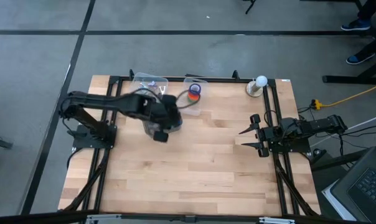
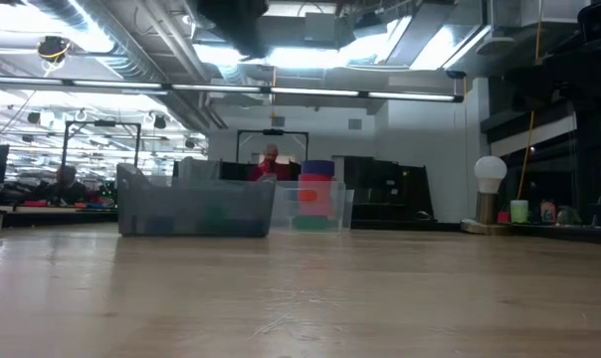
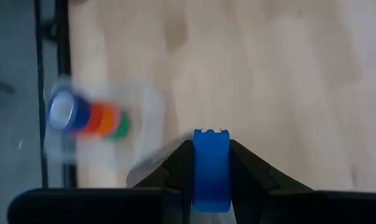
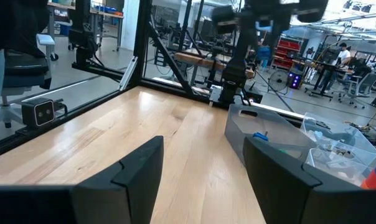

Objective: Pick and place Stapler, Stapler remover, tape
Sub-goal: Put the blue stapler into the black bin

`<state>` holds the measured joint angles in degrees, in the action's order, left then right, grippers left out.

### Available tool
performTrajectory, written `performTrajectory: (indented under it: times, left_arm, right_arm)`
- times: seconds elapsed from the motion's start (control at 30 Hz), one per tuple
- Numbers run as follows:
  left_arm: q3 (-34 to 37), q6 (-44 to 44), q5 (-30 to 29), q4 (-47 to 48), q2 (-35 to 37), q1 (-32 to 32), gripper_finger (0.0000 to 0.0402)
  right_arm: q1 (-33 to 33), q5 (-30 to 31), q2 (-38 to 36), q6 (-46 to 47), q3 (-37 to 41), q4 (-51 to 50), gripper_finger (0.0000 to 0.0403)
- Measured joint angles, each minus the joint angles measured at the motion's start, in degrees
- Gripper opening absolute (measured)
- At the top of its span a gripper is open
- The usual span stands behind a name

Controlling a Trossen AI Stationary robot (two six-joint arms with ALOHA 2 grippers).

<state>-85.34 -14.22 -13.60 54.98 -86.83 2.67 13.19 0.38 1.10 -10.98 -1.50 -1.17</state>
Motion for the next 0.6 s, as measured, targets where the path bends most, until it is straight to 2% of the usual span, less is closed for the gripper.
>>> performTrajectory:
  times: [0.23,0.47,0.6]
  left_arm:
    - [0.04,1.55,-0.18,8.64,1.82,-5.81,0.0067]
    - [0.40,4.04,2.72,8.84,1.87,-10.51,0.0071]
    - [5.13,5.01,3.14,3.40,1.89,-13.60,0.0083]
  right_arm:
    - [-0.02,0.00,0.00,-0.02,0.00,0.00,0.0225]
    - [0.00,0.00,0.00,0.00,0.00,-0.01,0.0225]
    - [-0.02,0.00,0.00,-0.02,0.02,-0.02,0.0225]
